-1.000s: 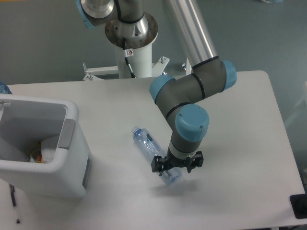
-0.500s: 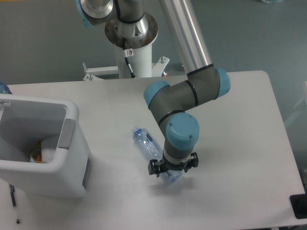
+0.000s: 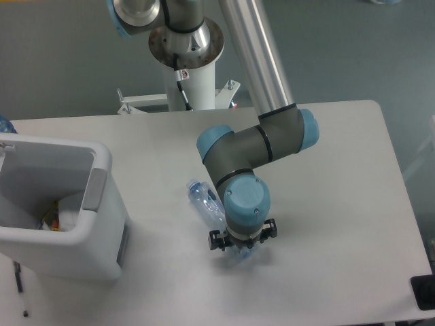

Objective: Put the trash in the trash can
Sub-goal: 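Lower the gripper around the bottle's middle and close on it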

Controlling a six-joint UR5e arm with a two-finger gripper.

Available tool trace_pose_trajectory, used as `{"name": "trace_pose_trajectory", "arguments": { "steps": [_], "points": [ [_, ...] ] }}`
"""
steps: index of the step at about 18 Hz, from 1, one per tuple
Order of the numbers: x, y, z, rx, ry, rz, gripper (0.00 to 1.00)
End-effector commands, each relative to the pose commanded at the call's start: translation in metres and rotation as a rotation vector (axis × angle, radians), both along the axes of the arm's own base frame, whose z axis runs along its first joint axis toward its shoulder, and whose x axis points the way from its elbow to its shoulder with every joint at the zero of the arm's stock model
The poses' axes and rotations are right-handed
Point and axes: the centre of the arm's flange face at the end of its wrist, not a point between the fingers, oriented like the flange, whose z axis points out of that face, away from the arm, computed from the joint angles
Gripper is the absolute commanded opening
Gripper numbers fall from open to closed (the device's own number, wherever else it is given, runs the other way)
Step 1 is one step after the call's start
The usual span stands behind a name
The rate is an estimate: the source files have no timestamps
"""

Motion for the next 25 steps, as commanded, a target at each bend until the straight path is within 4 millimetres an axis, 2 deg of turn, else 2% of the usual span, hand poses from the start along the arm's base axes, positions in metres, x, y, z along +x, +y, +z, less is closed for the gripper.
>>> {"name": "trace_pose_trajectory", "arguments": {
  "steps": [3,5,7,15,18,23,25],
  "points": [
    [0.0,0.0,-0.005,-0.011,-0.01,0.006,0.76],
    [-0.001,0.003,-0.005,-0.007,-0.004,0.026,0.56],
    [-0.004,0.008,-0.002,0.0,0.003,0.044,0.51],
    [-0.007,0.013,0.02,0.049,0.008,0.046,0.47],
    [-0.016,0.015,0.043,0.119,-0.002,0.062,0.47],
    [-0.041,0.002,0.081,0.254,-0.038,0.112,0.47],
    [-0.046,0.006,0.094,0.299,-0.044,0.116,0.47]
  ]
}}
